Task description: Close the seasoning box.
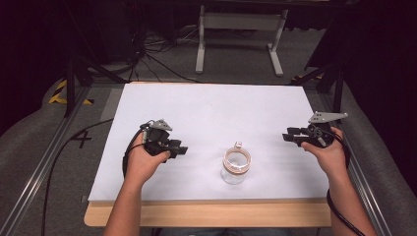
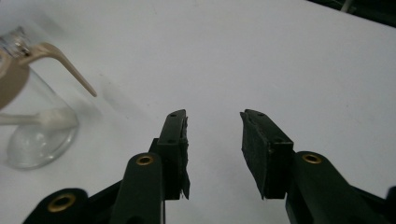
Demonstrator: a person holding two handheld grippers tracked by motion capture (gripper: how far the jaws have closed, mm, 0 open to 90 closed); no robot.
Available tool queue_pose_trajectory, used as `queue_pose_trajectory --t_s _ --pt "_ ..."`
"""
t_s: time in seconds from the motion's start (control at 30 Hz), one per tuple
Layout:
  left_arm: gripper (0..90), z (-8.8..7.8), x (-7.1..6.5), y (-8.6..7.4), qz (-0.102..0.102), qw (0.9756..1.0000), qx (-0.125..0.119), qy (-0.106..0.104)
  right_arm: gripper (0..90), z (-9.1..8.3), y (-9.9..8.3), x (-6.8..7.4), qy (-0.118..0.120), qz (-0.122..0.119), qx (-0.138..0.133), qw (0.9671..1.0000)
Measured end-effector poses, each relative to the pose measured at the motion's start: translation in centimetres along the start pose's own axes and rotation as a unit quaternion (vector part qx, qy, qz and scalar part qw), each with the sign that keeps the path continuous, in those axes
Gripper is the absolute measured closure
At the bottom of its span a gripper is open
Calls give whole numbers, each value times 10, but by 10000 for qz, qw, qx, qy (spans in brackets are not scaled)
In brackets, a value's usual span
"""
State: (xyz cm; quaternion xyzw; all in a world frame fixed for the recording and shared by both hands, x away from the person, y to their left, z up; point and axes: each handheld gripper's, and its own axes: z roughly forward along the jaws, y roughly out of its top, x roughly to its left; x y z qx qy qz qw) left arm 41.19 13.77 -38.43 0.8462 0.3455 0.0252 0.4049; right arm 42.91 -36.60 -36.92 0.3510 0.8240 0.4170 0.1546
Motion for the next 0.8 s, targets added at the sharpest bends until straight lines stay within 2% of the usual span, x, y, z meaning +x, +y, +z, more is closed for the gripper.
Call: queue_pose_trajectory --t_s 0.2,0.3,0.4,0.43,0.6,0.67,0.8 --pt "575 13 10 -7 11 10000 90 34 596 18 -20 -15 6 -6 200 9998" --pt "574 18 13 -9 11 9999 127 37 591 25 -26 -17 -10 -121 306 9995" --pt "568 22 15 -11 20 9997 244 88 587 31 -31 -17 95 -208 309 9993" --pt "563 23 15 -11 26 9996 264 109 586 34 -33 -17 192 -111 351 9991" --pt "554 25 15 -12 66 9994 330 89 584 39 -34 -12 388 -127 481 9980" --pt "551 25 15 -11 70 9995 290 72 583 41 -33 -11 402 -149 533 9977" --pt "526 22 16 -11 48 9997 162 183 574 41 -32 -10 425 -103 484 9979"
